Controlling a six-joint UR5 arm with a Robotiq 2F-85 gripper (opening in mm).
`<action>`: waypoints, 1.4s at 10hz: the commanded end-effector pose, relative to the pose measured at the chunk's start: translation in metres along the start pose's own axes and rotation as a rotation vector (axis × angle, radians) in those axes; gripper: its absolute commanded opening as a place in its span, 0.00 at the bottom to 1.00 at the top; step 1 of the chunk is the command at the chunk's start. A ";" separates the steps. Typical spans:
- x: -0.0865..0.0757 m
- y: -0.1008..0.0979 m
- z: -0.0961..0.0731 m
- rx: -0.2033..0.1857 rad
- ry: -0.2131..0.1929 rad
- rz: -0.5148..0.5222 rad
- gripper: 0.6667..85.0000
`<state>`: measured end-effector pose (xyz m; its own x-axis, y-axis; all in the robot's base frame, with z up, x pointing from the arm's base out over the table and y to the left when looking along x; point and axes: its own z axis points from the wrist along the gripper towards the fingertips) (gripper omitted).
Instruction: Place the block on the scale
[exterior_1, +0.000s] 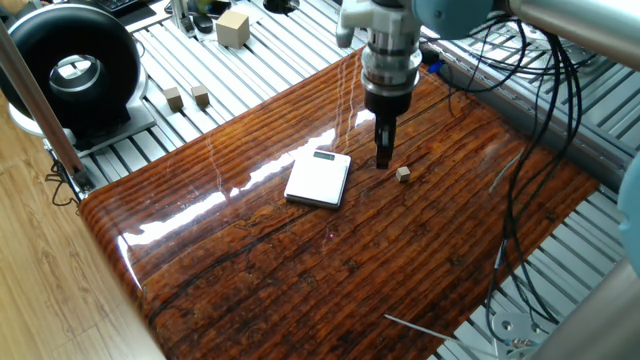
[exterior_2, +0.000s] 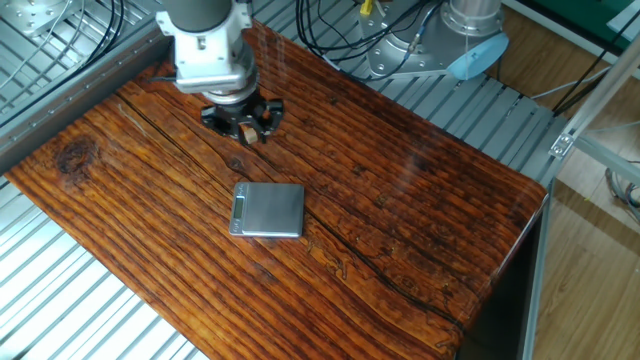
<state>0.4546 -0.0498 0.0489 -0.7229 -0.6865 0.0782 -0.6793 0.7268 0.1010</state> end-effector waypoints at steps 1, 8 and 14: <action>0.001 0.004 0.008 0.017 -0.006 -0.041 0.43; 0.008 -0.011 0.017 0.067 0.015 -0.145 0.43; 0.023 -0.021 0.025 0.089 0.035 -0.160 0.43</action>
<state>0.4494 -0.0729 0.0265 -0.6025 -0.7917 0.1013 -0.7930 0.6081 0.0362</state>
